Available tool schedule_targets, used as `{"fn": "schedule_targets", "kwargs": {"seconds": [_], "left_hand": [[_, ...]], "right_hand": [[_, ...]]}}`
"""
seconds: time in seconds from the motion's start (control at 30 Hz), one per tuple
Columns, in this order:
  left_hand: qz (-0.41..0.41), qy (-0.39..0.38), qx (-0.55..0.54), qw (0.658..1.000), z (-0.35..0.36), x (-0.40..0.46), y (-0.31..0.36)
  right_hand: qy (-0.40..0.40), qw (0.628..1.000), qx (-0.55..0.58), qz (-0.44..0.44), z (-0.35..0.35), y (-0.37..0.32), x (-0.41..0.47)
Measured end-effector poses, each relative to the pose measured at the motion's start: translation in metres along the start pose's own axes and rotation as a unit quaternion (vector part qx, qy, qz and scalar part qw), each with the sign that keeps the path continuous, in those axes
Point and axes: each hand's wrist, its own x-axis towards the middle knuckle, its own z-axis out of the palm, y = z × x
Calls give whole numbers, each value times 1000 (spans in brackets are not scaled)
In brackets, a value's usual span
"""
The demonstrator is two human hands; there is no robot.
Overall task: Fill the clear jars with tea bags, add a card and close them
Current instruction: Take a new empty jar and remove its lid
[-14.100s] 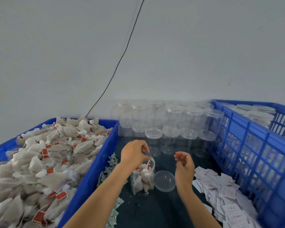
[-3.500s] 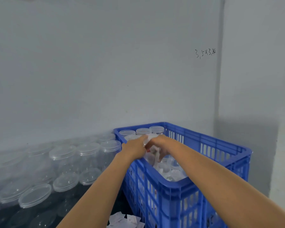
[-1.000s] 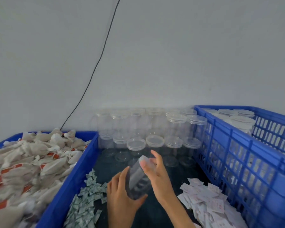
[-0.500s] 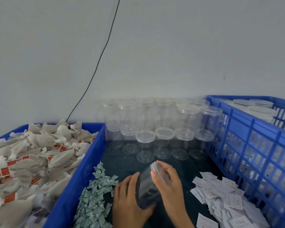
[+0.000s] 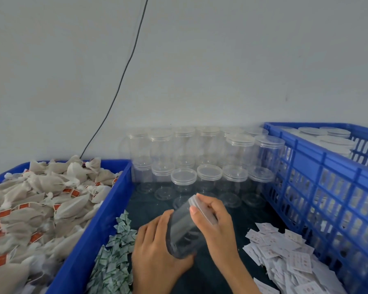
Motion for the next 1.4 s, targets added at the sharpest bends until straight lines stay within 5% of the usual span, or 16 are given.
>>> {"fn": "schedule_targets", "kwargs": {"seconds": [0.13,0.23,0.3,0.47,0.57,0.77,1.03,1.23,1.4], "left_hand": [[-63,-38,-124,990,-12,25,8],[-69,-170,-374,909,-14,35,0],[-49,-188,-414,889,-14,39,-1],[-101,30,-331,938,9,33,-12],[-39,103,-181,977,16,30,-20],[57,102,-12,993,25,24,-27],[63,113,-32,991,33,18,-32],[66,98,-35,992,35,16,-30],[40,47,-118,991,27,12,-36]], "right_hand": [[-83,991,-36,-97,-16,-33,26],[-181,968,-82,-156,-36,-52,35],[-228,955,-98,-161,-46,-56,38],[-213,973,-87,-33,-48,-43,43],[-192,975,-101,48,-39,-35,46],[-179,973,-131,65,-14,-18,41],[-272,950,-113,101,-32,-16,49],[-207,961,-141,120,-18,-12,44],[-289,943,-141,89,-33,-17,46]]}}
